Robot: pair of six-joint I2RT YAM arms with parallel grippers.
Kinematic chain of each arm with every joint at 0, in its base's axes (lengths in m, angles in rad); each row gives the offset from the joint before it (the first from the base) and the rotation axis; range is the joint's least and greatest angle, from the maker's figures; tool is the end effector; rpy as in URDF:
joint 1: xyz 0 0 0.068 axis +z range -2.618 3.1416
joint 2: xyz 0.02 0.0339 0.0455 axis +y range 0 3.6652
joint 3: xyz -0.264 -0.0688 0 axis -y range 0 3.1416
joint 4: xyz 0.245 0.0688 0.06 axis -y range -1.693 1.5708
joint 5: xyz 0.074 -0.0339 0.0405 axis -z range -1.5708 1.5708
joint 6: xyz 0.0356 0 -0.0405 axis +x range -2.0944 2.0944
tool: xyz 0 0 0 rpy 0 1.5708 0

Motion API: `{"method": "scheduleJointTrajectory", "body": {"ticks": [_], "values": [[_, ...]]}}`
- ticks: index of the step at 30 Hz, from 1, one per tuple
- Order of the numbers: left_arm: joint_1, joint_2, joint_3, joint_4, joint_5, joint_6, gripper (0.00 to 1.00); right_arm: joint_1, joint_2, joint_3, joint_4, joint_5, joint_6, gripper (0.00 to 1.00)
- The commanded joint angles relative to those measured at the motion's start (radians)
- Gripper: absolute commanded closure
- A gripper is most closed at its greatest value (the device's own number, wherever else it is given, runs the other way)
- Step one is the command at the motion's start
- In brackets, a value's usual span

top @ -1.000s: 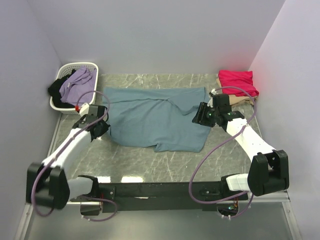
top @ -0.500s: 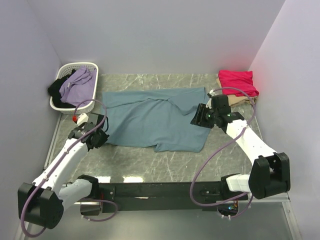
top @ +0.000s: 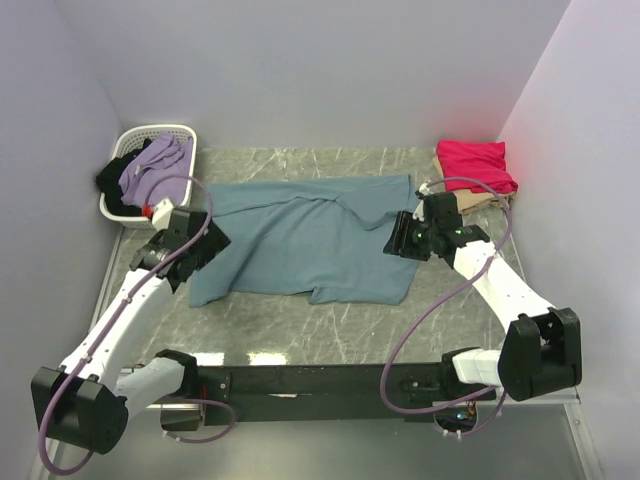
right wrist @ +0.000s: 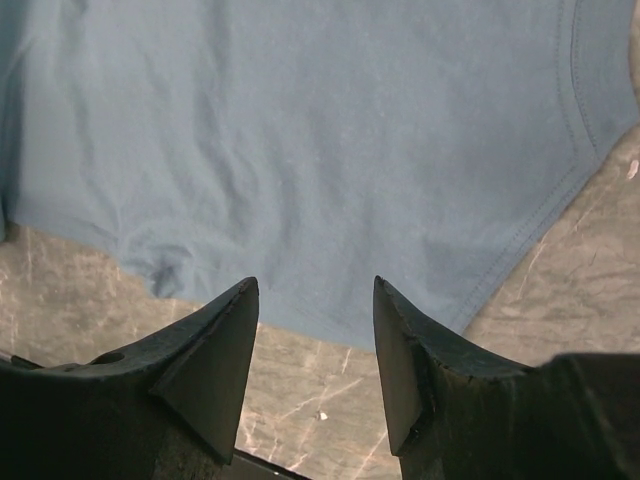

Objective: Fold and stack the t-shirts
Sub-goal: Fold the tshirt

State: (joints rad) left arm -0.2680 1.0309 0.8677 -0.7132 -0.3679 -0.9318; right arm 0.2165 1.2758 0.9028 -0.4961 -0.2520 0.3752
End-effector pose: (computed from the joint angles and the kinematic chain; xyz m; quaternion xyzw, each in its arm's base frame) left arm 0.2005 -0.0418 0.2770 -0.3601 0.8537 -0.0469 0.3732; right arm 0.2552 0.0652 0.2498 0.0308 0.9321 0.2123 0.2917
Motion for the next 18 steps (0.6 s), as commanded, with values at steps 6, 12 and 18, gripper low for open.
{"method": "scheduleJointTrajectory", "body": {"ticks": [6, 12, 18], "values": [[-0.002, 0.366, 0.184, 0.416, 0.217, 0.224, 0.01, 0.009, 0.094, -0.065, 0.091, -0.121, -0.001, 0.48], [-0.002, 0.557, 0.225, 0.462, 0.231, 0.234, 0.01, 0.026, 0.171, -0.07, 0.091, -0.118, -0.025, 0.48], [-0.002, 0.664, 0.27, 0.437, 0.166, 0.255, 0.01, 0.035, 0.246, -0.082, 0.064, -0.064, 0.022, 0.55]]}}
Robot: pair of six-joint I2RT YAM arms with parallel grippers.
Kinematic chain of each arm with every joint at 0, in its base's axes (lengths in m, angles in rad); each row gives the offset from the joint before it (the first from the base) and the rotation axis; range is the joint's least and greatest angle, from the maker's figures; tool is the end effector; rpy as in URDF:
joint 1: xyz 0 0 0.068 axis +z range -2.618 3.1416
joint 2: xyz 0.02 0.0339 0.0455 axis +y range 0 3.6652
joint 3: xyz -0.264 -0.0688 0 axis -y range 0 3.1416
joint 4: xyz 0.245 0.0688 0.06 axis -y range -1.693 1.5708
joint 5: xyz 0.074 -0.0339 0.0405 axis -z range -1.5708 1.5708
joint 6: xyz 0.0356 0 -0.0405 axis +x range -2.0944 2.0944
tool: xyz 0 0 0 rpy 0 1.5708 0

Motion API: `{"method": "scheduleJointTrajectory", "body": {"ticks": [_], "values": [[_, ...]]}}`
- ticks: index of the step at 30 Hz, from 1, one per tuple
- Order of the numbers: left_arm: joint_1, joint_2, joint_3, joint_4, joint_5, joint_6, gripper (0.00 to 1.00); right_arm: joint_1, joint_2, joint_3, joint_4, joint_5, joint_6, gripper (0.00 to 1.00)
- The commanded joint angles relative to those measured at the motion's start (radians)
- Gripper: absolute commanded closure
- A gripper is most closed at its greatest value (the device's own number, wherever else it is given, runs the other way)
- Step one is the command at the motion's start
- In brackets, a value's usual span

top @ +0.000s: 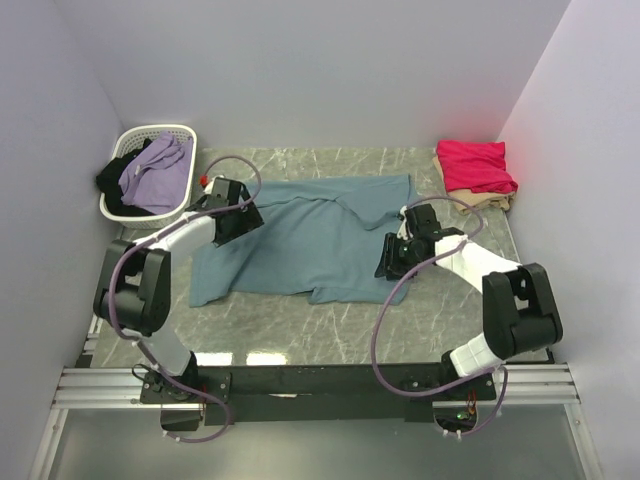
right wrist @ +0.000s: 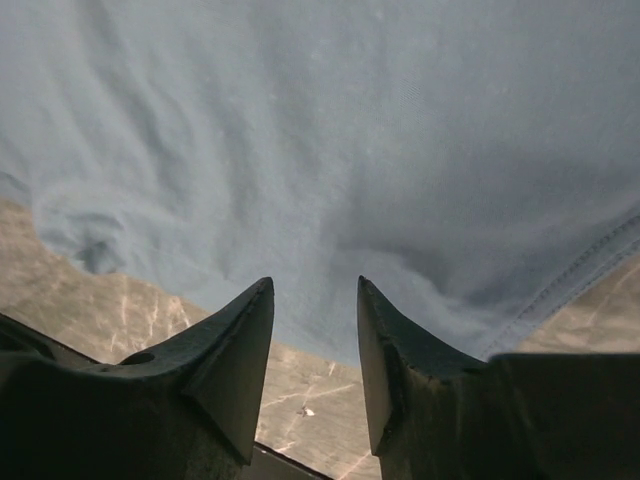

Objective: Fold and stack the t-shirts
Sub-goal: Fold the tshirt

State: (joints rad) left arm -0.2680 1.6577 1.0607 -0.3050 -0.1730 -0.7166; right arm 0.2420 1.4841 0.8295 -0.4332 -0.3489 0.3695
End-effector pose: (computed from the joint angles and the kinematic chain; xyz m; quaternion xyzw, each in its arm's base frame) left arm 0.3361 -0.0859 0.2028 -0.2370 0.9112 -0.0826 0.3267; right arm 0.2669 0.0784 0.1798 0.0195 0.9569 0.2316 0.1739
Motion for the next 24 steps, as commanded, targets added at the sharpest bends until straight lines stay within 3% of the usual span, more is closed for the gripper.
{"method": "scheduleJointTrajectory", "body": {"ticks": [1, 11, 16, 19, 24], "values": [[0.0, 0.053, 0.088, 0.021, -0.037, 0.046, 0.01, 0.008, 0.051, -0.01, -0.012, 0.048, 0.042, 0.54], [0.039, 0.286, 0.272, -0.057, -0.108, 0.111, 0.01, 0.011, 0.03, -0.061, -0.091, 0.273, 0.232, 0.59], [0.065, 0.324, 0.282, -0.053, -0.103, 0.129, 0.01, 0.011, -0.027, -0.047, -0.194, 0.48, 0.302, 0.53], [0.073, 0.335, 0.278, -0.048, -0.12, 0.141, 0.01, 0.006, -0.047, -0.024, -0.254, 0.608, 0.344, 0.45], [0.081, 0.367, 0.297, -0.036, -0.115, 0.161, 0.01, -0.027, -0.004, 0.051, -0.302, 0.694, 0.33, 0.37]]}}
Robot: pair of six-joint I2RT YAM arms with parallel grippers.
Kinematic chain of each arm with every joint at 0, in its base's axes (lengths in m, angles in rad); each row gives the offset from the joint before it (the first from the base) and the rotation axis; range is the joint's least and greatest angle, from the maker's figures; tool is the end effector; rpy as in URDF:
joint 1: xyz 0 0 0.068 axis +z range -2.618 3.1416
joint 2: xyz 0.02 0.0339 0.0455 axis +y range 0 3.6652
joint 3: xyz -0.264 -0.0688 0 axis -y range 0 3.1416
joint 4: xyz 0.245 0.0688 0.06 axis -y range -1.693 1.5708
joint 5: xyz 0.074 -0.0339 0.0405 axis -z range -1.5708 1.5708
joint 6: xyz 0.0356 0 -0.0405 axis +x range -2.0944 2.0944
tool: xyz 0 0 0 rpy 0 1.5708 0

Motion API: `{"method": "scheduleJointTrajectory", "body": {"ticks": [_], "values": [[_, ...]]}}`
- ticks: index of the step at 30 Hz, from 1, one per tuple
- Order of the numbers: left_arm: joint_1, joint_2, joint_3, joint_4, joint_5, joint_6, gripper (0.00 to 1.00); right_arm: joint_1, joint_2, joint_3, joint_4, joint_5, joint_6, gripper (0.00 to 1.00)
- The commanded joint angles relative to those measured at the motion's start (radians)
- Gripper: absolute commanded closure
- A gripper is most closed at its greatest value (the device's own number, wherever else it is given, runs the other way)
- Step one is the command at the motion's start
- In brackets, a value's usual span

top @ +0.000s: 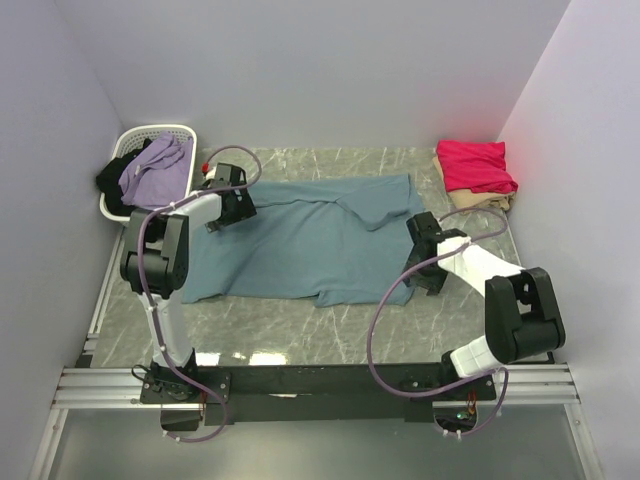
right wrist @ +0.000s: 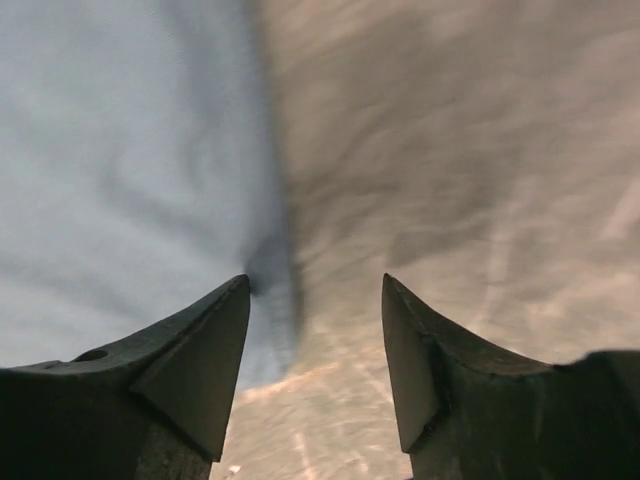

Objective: Fold and stack the t-shirts
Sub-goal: Fold the tshirt

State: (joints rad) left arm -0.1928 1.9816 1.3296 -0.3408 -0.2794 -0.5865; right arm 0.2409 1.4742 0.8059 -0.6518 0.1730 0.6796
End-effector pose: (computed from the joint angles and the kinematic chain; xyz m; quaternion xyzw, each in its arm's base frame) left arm 0.4099 -0.0700 0.1639 -0.2246 0.9231 0.0163 0.3118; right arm 0.2453 0.0539 0.1659 0.2256 0.9624 -0.0215 0.1497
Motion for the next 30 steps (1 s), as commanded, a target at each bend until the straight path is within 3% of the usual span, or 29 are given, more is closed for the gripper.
{"method": "scheduleJointTrajectory", "body": {"ticks": [1, 4, 9, 17, 24, 30], "values": [[0.007, 0.054, 0.034, 0.0, -0.021, 0.033, 0.0, -0.041, 0.015, 0.091, -0.086, 0.187, 0.014, 0.37], [0.006, 0.074, 0.048, -0.01, -0.038, 0.048, 0.01, -0.074, 0.049, 0.125, -0.1, 0.252, -0.02, 0.35], [0.006, 0.039, 0.016, 0.034, -0.021, 0.053, 0.01, -0.098, 0.019, 0.139, -0.059, 0.108, -0.078, 0.36], [-0.005, -0.096, -0.038, 0.08, 0.135, 0.008, 0.01, -0.098, -0.164, -0.074, 0.102, -0.223, -0.055, 0.3], [-0.103, -0.314, -0.116, 0.068, 0.152, -0.032, 0.01, -0.098, -0.328, -0.235, 0.159, -0.305, 0.003, 0.29], [-0.149, -0.489, -0.304, 0.091, 0.131, -0.101, 0.01, -0.098, -0.396, -0.375, 0.265, -0.388, 0.024, 0.3]]}}
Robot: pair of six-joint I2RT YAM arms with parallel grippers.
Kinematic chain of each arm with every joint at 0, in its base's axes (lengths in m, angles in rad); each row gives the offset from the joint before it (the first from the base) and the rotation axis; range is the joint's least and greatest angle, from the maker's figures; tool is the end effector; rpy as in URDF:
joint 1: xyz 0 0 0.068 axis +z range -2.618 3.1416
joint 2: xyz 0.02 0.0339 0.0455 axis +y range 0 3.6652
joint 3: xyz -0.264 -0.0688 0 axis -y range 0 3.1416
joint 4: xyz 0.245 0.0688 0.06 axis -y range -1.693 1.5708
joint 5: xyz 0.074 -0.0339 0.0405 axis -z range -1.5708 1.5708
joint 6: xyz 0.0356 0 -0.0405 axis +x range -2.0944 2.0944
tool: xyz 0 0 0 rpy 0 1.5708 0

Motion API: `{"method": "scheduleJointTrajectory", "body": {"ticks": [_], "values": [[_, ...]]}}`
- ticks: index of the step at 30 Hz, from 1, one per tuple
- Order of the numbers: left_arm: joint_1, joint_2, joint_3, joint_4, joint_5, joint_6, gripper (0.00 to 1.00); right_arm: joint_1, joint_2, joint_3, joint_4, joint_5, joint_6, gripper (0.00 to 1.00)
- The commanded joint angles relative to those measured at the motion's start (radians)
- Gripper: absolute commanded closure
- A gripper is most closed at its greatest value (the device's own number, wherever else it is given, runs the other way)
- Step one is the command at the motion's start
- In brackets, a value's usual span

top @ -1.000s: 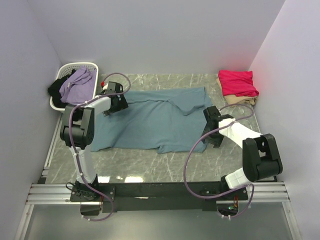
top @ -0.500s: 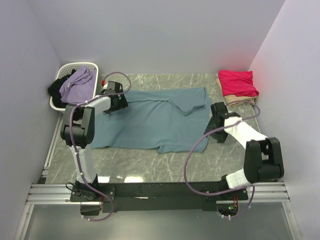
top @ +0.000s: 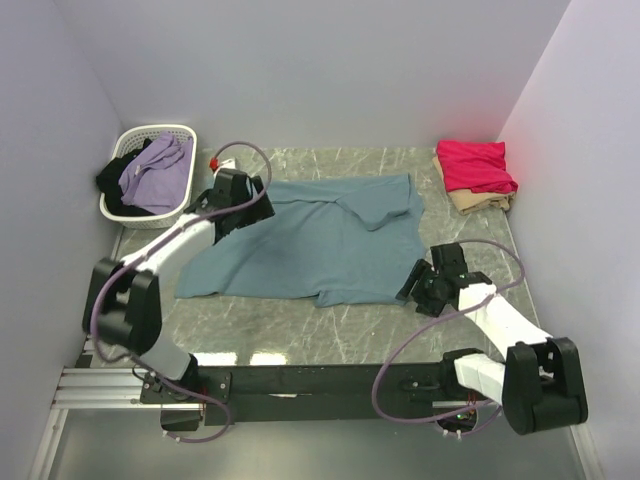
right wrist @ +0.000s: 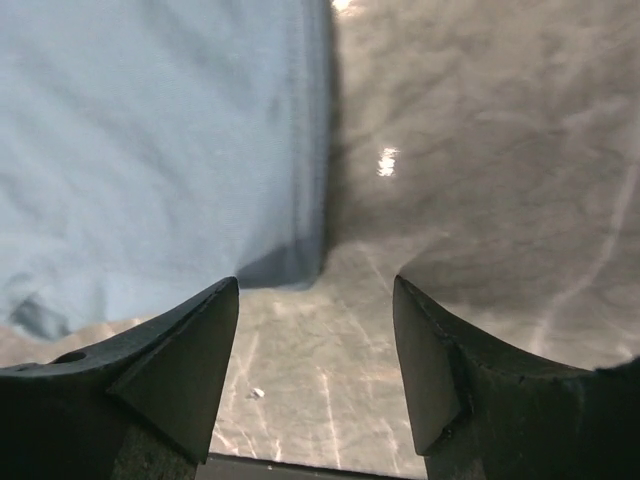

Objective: Fold and stack the t-shirts
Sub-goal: Fold the tshirt

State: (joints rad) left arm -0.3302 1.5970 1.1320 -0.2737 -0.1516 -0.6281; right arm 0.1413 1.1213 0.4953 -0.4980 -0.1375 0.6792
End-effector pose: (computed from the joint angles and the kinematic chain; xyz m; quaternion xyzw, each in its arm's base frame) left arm 0.3362 -0.1095 0.2477 -0.1656 0.8974 -0.1243 0.3895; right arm 0.1837 0.0311 0.1578 0.2438 0.9419 0.1496 0.1760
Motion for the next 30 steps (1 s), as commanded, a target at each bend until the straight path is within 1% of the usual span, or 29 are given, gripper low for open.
{"method": "scheduleJointTrajectory", "body": {"ticks": [1, 6, 9, 10, 11, 12, 15, 16, 20, 21, 24, 27, 28, 30], "values": [[-0.015, -0.12, -0.126, 0.028, 0.004, -0.07, 0.01, 0.001, -0.048, -0.092, 0.125, -0.083, 0.036, 0.31], [-0.038, -0.187, -0.199, 0.013, -0.008, -0.084, 0.01, 0.006, -0.064, -0.165, 0.225, -0.141, 0.066, 0.33], [-0.047, -0.196, -0.213, 0.004, -0.019, -0.084, 0.01, 0.015, -0.063, -0.185, 0.256, -0.157, 0.086, 0.44], [-0.049, -0.195, -0.213, -0.005, -0.023, -0.088, 0.0, 0.017, -0.066, -0.19, 0.259, -0.165, 0.089, 0.55], [-0.052, -0.198, -0.215, -0.005, -0.026, -0.088, 0.01, 0.018, -0.072, -0.19, 0.26, -0.168, 0.091, 0.63], [-0.055, -0.2, -0.213, -0.004, -0.026, -0.088, 0.01, 0.021, -0.075, -0.192, 0.262, -0.171, 0.095, 0.77], [-0.061, -0.194, -0.21, -0.007, -0.026, -0.085, 0.01, 0.035, -0.11, -0.182, 0.248, -0.178, 0.095, 0.97], [-0.063, -0.193, -0.204, -0.013, -0.028, -0.084, 0.01, 0.035, -0.138, -0.176, 0.24, -0.185, 0.097, 0.99], [-0.066, -0.169, -0.181, -0.016, -0.019, -0.068, 0.0, 0.04, -0.199, -0.1, 0.181, -0.171, 0.095, 0.99], [-0.067, -0.163, -0.175, -0.015, -0.011, -0.061, 0.01, 0.038, -0.205, -0.083, 0.174, -0.169, 0.094, 0.96], [-0.078, -0.141, -0.144, -0.042, -0.019, -0.045, 0.01, 0.038, -0.187, 0.001, 0.147, -0.163, 0.08, 0.94], [-0.086, -0.137, -0.12, -0.142, -0.112, -0.077, 0.01, 0.04, -0.134, 0.077, 0.116, -0.142, 0.054, 0.95], [-0.086, -0.143, -0.12, -0.166, -0.158, -0.09, 0.01, 0.037, -0.108, 0.09, 0.108, -0.14, 0.046, 0.95], [-0.087, -0.176, -0.144, -0.226, -0.199, -0.139, 0.01, 0.038, -0.088, 0.124, 0.092, -0.107, 0.033, 0.96]]}}
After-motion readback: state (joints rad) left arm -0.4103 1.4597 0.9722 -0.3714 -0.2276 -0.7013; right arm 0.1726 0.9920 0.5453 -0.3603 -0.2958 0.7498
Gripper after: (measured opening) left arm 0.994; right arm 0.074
